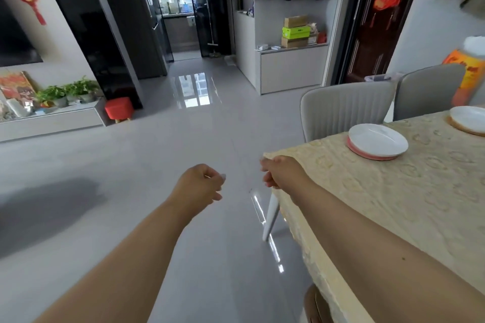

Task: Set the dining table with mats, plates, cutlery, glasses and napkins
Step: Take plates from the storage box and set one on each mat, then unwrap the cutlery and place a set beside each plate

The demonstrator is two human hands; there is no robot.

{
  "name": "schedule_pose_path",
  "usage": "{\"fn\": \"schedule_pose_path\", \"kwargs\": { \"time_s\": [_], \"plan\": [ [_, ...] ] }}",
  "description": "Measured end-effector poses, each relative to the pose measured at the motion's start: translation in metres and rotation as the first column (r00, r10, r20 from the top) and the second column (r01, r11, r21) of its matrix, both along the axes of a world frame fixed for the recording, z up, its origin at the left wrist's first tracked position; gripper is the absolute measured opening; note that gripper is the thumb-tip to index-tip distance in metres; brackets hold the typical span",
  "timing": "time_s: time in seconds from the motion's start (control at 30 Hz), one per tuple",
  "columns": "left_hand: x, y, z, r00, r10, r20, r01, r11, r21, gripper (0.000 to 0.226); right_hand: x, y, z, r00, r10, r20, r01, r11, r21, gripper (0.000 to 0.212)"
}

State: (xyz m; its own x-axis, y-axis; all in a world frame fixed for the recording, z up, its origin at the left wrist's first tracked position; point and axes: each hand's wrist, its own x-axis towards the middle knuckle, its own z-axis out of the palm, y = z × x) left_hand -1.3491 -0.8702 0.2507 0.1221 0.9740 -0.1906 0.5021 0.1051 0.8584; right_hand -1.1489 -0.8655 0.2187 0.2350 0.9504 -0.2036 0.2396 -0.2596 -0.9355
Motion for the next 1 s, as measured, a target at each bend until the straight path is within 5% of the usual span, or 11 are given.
{"fn": "schedule_pose_path", "kwargs": {
  "time_s": [0.57, 1.0],
  "plan": [
    [0.084, 0.386, 0.022, 0.981, -0.179, 0.068, 0.177, 0.983, 0.043, 0.019, 0.067, 0.343, 0.027, 0.986, -0.164, -0.013, 0.164, 0.984, 0.066, 0.033],
    [0.177, 0.675, 0.024, 0.892, -0.452, 0.009, 0.451, 0.891, 0.046, 0.018, 0.144, 0.583, 0.026, 0.884, -0.465, -0.051, 0.468, 0.882, 0.063, 0.031]
  ]
}}
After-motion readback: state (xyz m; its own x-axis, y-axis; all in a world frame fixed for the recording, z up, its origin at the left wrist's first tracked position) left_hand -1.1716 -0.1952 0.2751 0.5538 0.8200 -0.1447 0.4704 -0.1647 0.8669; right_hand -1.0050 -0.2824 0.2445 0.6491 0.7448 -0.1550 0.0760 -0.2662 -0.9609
